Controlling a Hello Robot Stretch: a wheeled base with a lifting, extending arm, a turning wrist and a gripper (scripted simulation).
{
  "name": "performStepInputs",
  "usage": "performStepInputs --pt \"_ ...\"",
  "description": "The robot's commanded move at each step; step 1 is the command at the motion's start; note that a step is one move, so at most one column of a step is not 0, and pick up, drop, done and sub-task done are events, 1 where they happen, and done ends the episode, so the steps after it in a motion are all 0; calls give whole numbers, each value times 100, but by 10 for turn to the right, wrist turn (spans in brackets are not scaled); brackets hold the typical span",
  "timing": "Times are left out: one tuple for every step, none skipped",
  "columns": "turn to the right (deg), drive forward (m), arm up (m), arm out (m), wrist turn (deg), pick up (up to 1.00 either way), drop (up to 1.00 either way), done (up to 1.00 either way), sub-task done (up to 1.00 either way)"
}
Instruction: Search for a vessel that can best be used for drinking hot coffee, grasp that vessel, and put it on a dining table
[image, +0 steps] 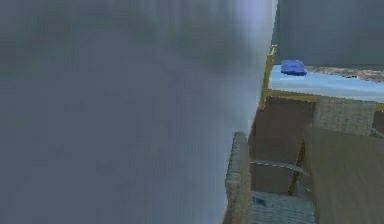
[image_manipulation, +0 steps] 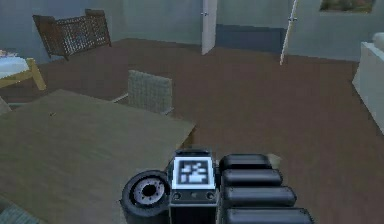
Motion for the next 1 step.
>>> performStepInputs --pt "420 0 0 0 0 0 0 0 0"
